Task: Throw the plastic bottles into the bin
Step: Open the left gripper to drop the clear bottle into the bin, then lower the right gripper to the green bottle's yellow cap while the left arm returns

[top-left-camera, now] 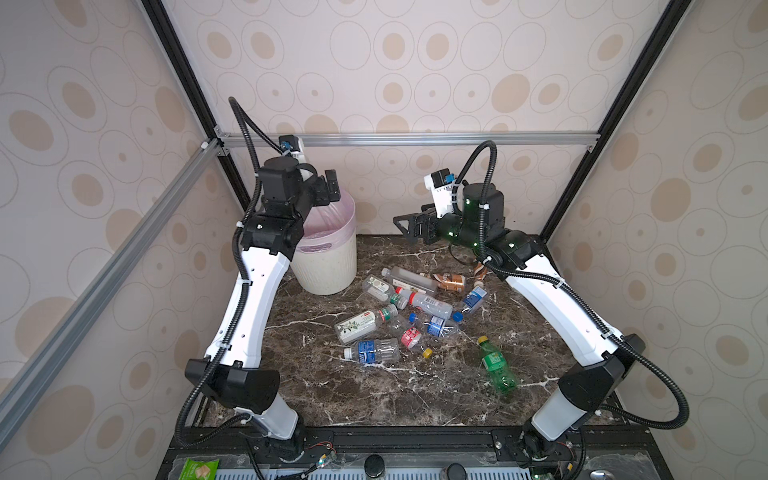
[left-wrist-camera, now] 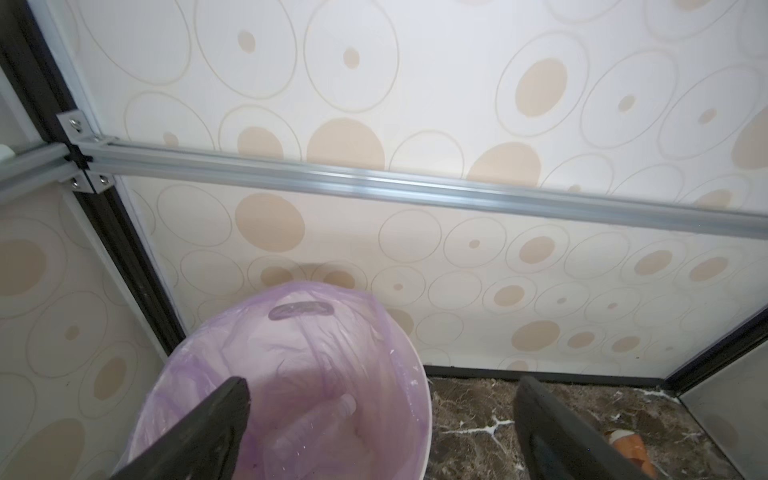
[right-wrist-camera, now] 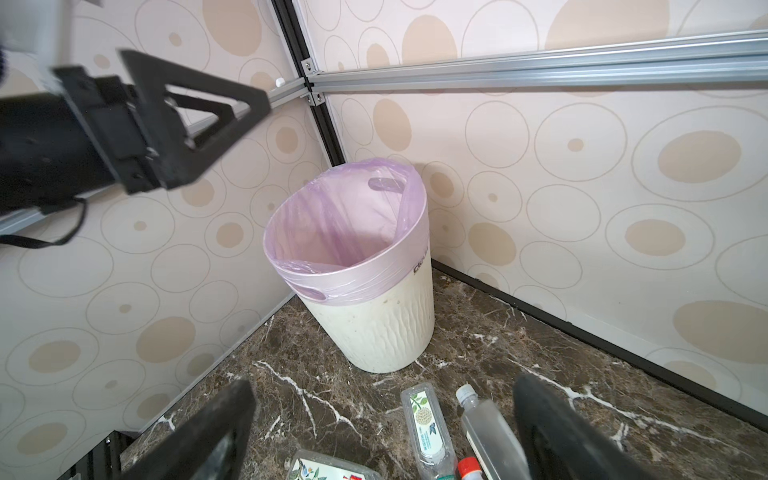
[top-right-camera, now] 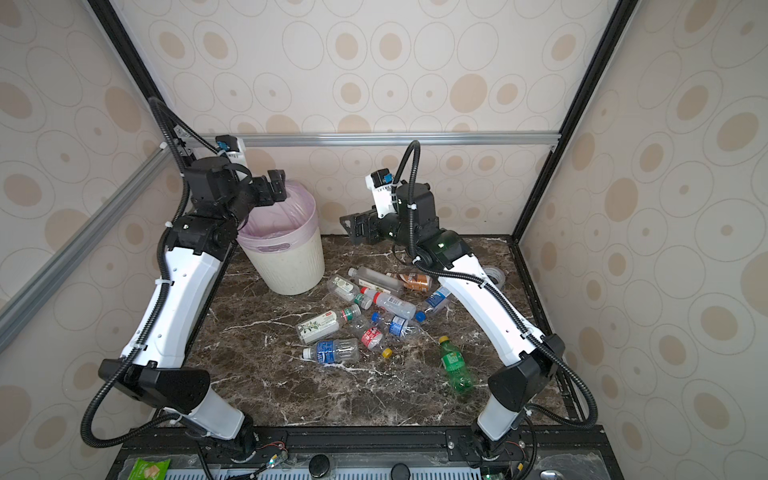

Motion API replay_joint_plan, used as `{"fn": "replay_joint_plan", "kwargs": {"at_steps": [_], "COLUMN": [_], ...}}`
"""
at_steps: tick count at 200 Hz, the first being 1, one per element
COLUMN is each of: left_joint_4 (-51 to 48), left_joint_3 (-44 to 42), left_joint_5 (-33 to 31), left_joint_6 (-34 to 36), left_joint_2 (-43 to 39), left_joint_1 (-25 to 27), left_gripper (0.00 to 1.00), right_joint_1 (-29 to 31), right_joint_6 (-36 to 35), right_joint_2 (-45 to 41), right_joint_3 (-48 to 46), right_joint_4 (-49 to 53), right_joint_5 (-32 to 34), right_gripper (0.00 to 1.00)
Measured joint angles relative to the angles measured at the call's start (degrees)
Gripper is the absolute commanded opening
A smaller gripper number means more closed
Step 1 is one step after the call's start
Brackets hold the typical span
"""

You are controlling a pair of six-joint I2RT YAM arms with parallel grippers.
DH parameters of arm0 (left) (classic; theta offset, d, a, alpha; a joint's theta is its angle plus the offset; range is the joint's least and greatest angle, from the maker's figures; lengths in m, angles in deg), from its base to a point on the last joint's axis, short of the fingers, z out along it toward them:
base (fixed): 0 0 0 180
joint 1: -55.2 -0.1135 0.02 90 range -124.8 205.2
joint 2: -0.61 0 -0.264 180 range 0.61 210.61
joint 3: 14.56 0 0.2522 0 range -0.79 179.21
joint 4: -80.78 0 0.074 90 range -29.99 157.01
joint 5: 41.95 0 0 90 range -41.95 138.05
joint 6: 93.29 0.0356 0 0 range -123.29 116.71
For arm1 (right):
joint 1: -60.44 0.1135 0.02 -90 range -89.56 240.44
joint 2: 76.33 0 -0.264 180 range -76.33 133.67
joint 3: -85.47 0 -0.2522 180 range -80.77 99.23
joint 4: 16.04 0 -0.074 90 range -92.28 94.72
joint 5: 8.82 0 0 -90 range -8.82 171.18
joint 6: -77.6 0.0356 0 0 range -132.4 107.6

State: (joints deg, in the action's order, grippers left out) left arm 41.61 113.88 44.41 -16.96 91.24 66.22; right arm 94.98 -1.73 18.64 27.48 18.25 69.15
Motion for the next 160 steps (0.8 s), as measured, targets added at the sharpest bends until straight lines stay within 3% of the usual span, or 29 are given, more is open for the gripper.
{"fn": "replay_joint_plan", "kwargs": {"at_steps": [91,126,160], "left_joint_4": [0.8,3.1,8.1], "left_joint_3": [-2.8,-7.0,-18.7], "left_joint_5": [1.8,2.3,3.5], "left_joint_6": [-1.0,-1.6,-3.7], "left_joint_2": [-2.6,-2.6,-4.3], "left_joint_1": [2.1,8.3,15.0], "left_gripper": [0.99,0.99,0.99], "right_joint_1": [0.0,-0.7,-3.9], "right_joint_6": [0.9,0.9,2.1], "right_joint_2": [0.0,-1.0,-6.8], "right_joint_3": [-0.3,-2.4,-12.2], "right_joint_4": [1.2,6.3,12.0], "right_joint_5": [1.0,5.3,10.2], "right_gripper": [1.00,1.00,1.00]}}
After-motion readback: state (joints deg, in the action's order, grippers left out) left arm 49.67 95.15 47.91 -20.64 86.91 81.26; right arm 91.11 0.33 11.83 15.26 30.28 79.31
